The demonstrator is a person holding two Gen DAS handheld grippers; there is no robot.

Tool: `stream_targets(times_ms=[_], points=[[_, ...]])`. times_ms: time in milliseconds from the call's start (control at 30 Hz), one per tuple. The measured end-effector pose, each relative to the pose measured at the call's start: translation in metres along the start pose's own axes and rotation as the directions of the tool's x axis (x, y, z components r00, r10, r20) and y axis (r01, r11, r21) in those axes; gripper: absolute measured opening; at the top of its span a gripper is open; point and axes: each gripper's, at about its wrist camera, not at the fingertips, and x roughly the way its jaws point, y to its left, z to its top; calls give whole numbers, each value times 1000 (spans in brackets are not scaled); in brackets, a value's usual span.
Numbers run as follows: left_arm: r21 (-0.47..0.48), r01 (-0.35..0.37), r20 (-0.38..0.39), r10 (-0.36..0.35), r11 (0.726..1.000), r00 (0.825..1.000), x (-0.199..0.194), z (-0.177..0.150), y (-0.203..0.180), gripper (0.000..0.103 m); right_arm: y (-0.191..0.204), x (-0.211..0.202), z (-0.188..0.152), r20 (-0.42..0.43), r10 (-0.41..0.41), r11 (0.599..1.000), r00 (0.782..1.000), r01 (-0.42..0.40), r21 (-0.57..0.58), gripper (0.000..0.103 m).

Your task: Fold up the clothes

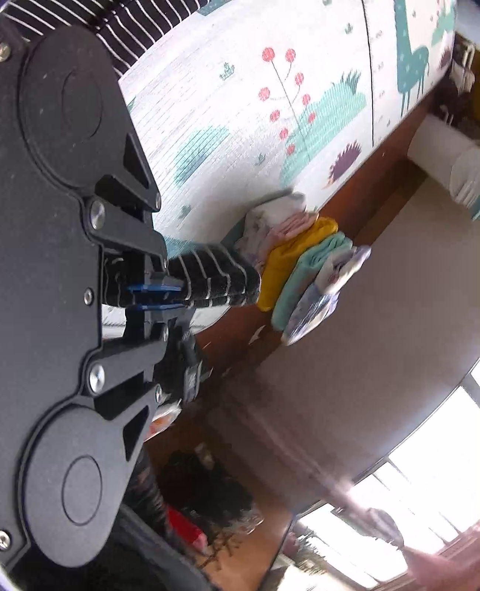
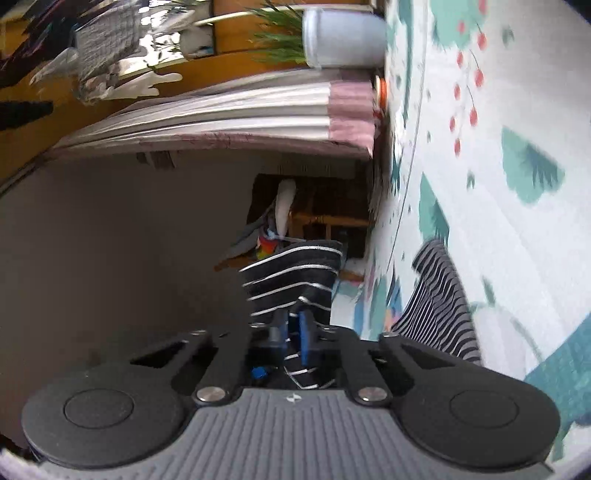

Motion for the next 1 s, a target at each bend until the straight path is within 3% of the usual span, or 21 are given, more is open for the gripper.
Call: stream_targets(times_ms=[33,67,100,167,300,367,467,567,633,667,833,867,900,1000], points=[[-13,-79,12,79,997,997,6,0,6,7,-1,-5,1,22,-10,1000,1000,10,-7,8],[-25,-171,9,172,985,985,14,0,12,35,-2,-11,3,45,-23,1000,999,24,-14,8],[-28,-288,-26,287,957,958,24,-1,19,67,-6,-18,3,76,-65,998,995,66,-9,8],[-35,-418,-51,416,908,908,32,-4,29,68,-12,-30,3,135,-198,980,971,201,-8,9],[-57,-524,-22,523,850,852,8,-8,45,68,-25,-41,1,174,-448,890,877,456,-4,16],[-87,-607,-15,609,790,793,-12,-8,59,67,-29,-39,2,174,-512,854,841,520,-4,37],[-122,-714,-20,717,690,697,-29,-8,81,59,-38,-31,6,162,-572,816,804,578,14,41],[-175,-735,-35,742,655,669,-31,-6,102,53,-45,-17,6,140,-612,786,779,618,0,46],[-199,-741,-48,749,641,661,-24,-3,113,42,-47,-8,6,130,-649,754,749,657,-24,46],[-208,-742,-56,750,637,659,-19,-1,118,36,-47,-6,6,131,-650,752,749,659,-35,45],[-217,-747,-78,752,628,654,3,4,136,32,-47,-2,10,115,-661,738,741,670,-75,35],[-215,-744,-75,749,632,658,5,4,136,23,-47,-3,11,111,-662,738,741,671,-74,32],[-213,-729,-56,736,651,674,6,6,133,10,-48,-4,11,110,-664,737,740,672,-72,31],[-203,-680,-2,695,704,719,8,10,124,7,-46,-8,10,116,-668,732,735,677,-75,28]])
